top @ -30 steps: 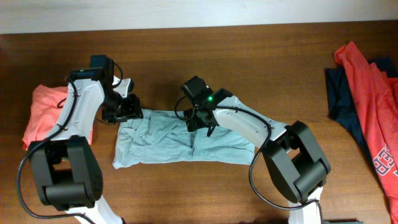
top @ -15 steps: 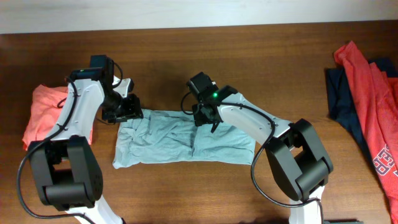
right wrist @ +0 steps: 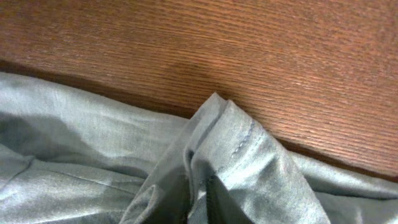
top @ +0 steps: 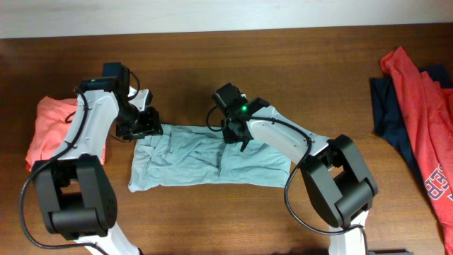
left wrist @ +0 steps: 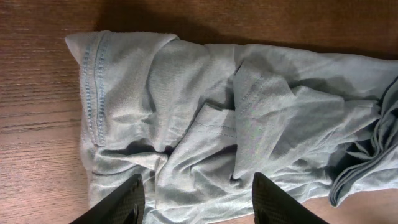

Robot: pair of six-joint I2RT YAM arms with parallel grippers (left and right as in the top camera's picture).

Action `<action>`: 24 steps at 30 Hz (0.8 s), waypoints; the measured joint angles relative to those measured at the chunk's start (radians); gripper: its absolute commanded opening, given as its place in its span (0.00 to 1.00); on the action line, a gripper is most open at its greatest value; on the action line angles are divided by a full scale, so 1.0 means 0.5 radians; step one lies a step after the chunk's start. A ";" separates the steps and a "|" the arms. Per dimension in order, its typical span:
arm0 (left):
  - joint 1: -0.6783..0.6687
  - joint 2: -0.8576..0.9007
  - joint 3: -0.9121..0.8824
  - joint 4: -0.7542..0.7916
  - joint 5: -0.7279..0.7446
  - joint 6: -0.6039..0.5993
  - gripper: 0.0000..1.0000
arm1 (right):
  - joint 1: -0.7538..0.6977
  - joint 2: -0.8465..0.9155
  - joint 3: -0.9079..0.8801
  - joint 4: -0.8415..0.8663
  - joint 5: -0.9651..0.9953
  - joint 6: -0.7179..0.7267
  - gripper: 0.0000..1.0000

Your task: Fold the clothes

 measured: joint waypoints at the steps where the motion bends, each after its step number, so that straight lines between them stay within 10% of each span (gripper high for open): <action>1: 0.000 0.000 0.000 0.000 0.000 0.001 0.56 | 0.000 0.000 0.000 0.001 0.010 -0.001 0.09; 18: 0.000 0.000 0.000 0.000 0.001 0.000 0.56 | 0.000 0.000 0.000 0.166 -0.361 -0.849 0.06; 24: 0.000 0.000 0.000 0.001 0.001 0.001 0.56 | 0.000 0.000 0.000 0.165 -0.517 -1.042 0.39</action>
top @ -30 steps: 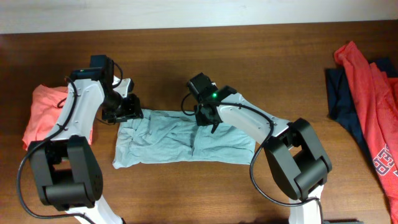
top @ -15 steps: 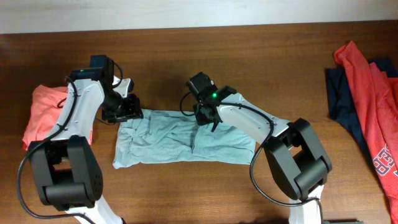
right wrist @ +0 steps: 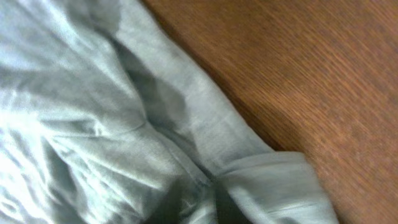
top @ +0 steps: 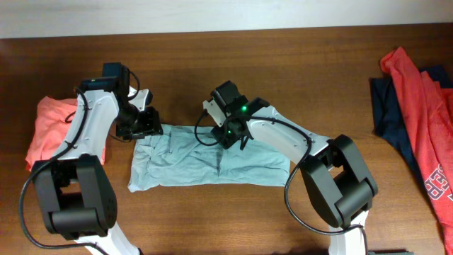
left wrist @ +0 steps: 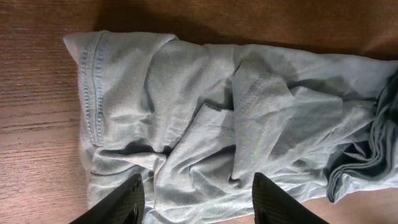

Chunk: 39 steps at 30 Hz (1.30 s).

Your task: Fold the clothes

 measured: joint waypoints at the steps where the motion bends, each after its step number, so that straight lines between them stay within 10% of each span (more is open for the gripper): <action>1: 0.000 0.000 0.000 -0.001 0.000 0.000 0.56 | 0.000 0.000 0.000 -0.001 -0.005 -0.015 0.41; 22: 0.000 0.000 0.000 0.007 -0.001 0.000 0.56 | 0.000 -0.348 0.055 -0.982 0.471 0.709 0.42; 39: 0.000 0.000 -0.001 0.012 -0.001 0.000 0.56 | -0.285 -0.339 -0.585 -0.529 0.469 0.939 0.45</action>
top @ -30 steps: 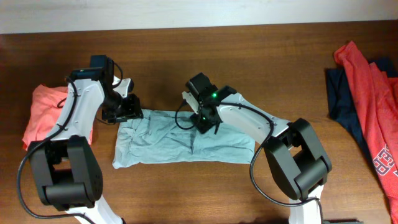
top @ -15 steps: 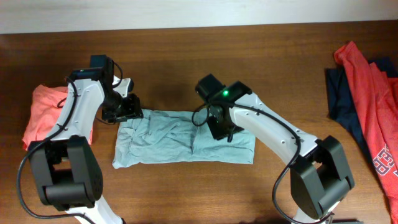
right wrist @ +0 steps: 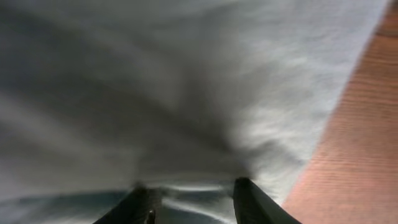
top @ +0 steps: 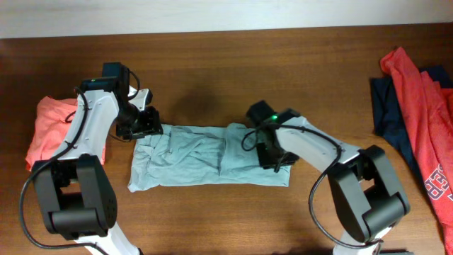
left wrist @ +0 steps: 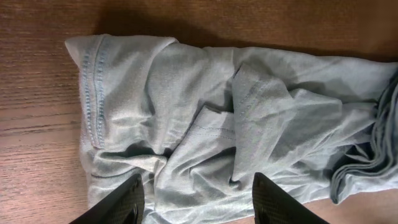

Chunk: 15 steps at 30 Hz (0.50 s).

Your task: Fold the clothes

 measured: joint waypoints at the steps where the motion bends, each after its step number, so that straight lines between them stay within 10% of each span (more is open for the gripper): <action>1: 0.000 0.000 0.000 0.000 0.000 0.000 0.56 | -0.031 0.007 -0.003 0.031 -0.001 -0.024 0.48; 15: 0.000 0.000 0.000 -0.004 0.001 0.000 0.61 | -0.379 0.012 -0.003 0.447 0.002 -0.529 0.59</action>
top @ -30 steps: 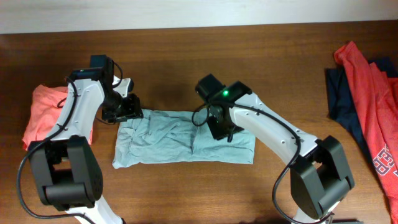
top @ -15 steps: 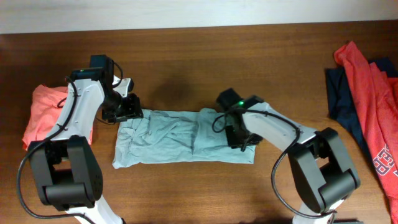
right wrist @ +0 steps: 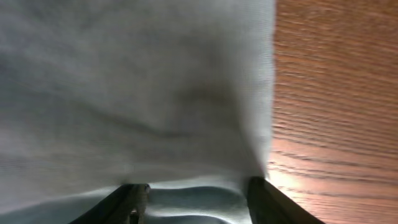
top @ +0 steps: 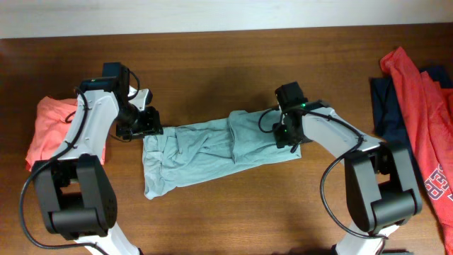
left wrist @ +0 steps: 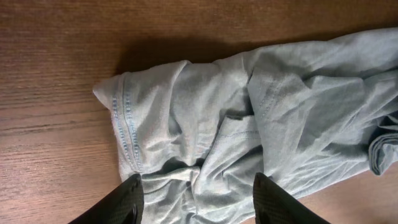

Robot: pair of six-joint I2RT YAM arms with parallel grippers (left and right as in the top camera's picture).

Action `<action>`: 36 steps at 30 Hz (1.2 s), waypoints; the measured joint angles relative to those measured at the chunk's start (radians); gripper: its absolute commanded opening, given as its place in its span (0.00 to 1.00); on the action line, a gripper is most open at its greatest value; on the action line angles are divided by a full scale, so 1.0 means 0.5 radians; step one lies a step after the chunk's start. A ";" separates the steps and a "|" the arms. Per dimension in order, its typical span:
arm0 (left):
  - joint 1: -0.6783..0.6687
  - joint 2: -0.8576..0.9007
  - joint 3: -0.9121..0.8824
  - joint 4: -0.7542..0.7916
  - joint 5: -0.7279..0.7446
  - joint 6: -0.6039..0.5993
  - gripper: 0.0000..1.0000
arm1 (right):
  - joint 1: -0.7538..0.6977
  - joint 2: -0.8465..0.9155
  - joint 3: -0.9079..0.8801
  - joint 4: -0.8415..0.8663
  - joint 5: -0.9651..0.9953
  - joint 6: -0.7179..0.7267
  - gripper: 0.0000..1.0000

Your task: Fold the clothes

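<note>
A crumpled light blue-grey garment [top: 212, 145] lies across the middle of the table, its left end sagging toward the front. My left gripper [top: 145, 126] hovers open over that left end. In the left wrist view the stitched hem [left wrist: 127, 134] lies ahead of the open left gripper [left wrist: 196, 186], which holds nothing. My right gripper [top: 287, 136] rests on the garment's right end. In the right wrist view the right gripper [right wrist: 199, 196] has its fingers [right wrist: 130, 202] wide apart, with cloth [right wrist: 137, 93] bulging between them next to the garment's right edge.
A folded orange-red cloth [top: 46, 124] lies at the left edge under my left arm. A pile of red [top: 417, 106] and navy [top: 386, 106] clothes sits at the far right. Brown wooden table [top: 212, 64] surrounds the garment.
The garment has shifted to the right and lies more askew. My right gripper moved from the garment's lower right part up to its right end, with its fingers wider apart. The left arm stayed put.
My right gripper first held a fold of cloth at the garment's upper middle, then stood slightly farther left with it. Later its fingers were apart on the garment's right part. Now it sits at the right end and the garment lies farther right. The left gripper stayed open throughout.
</note>
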 measured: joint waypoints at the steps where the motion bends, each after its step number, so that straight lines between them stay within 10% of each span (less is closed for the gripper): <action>1: 0.000 0.000 0.000 -0.010 0.000 0.002 0.62 | -0.004 0.000 0.000 -0.012 -0.001 -0.024 0.59; 36: 0.000 0.000 -0.533 0.323 -0.149 -0.132 0.69 | -0.005 -0.666 0.162 -0.424 0.000 -0.254 0.70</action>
